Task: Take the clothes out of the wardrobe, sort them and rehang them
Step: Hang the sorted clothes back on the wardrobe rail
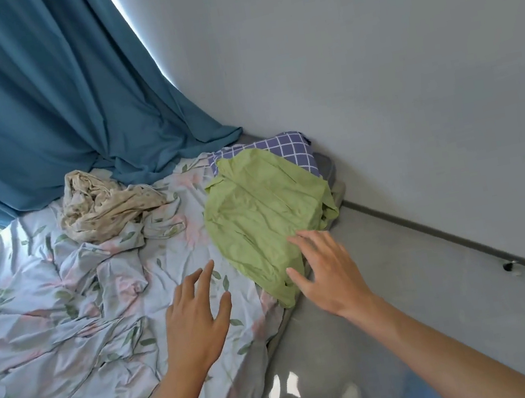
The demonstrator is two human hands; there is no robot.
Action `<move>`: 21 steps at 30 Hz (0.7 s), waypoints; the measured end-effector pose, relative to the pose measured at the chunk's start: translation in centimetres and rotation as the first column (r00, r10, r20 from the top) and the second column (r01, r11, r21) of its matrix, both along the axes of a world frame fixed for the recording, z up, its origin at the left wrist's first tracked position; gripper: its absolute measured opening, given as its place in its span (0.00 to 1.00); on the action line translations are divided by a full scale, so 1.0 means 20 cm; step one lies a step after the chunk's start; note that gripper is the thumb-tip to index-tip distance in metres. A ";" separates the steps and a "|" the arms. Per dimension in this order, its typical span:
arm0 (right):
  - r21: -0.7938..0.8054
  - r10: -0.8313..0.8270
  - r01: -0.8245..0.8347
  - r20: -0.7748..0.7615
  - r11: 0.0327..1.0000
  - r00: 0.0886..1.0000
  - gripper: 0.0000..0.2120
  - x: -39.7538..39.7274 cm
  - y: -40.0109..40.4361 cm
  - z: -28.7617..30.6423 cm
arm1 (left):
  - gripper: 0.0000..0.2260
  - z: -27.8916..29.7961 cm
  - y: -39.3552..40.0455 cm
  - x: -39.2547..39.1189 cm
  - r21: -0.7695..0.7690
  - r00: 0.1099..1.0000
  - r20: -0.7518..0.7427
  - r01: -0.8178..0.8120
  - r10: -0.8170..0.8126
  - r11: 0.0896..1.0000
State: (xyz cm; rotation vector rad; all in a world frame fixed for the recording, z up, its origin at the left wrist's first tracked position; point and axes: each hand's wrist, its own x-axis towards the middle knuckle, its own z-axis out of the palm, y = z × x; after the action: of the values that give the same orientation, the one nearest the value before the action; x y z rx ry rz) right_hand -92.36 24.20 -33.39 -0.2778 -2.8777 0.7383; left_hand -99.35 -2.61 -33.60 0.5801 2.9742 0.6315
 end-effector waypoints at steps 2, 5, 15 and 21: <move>0.001 0.034 -0.034 0.009 0.999 0.999 0.29 -0.17 0.07 -0.01 | 0.30 -0.02 0.04 -0.08 0.001 0.999 0.009 -0.039 0.039 0.999; -0.004 0.079 -0.079 0.023 0.997 0.997 0.29 -0.42 0.13 -0.04 | 0.30 -0.06 0.07 -0.21 0.016 0.994 0.044 -0.104 0.103 0.994; 0.067 0.169 -0.177 0.101 0.982 0.980 0.30 -1.26 0.38 -0.16 | 0.33 -0.29 0.31 -0.97 0.012 0.970 0.144 -0.202 0.198 0.979; 0.096 0.222 -0.236 0.138 0.967 0.965 0.30 -1.76 0.58 -0.22 | 0.33 -0.34 0.52 -1.41 -0.024 0.957 0.187 -0.222 0.222 0.975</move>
State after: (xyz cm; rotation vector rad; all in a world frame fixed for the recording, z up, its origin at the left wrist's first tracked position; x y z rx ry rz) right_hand -127.48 35.76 -37.72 0.0254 -3.0937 0.6110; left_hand -127.50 7.71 -40.42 0.1732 2.8804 0.6555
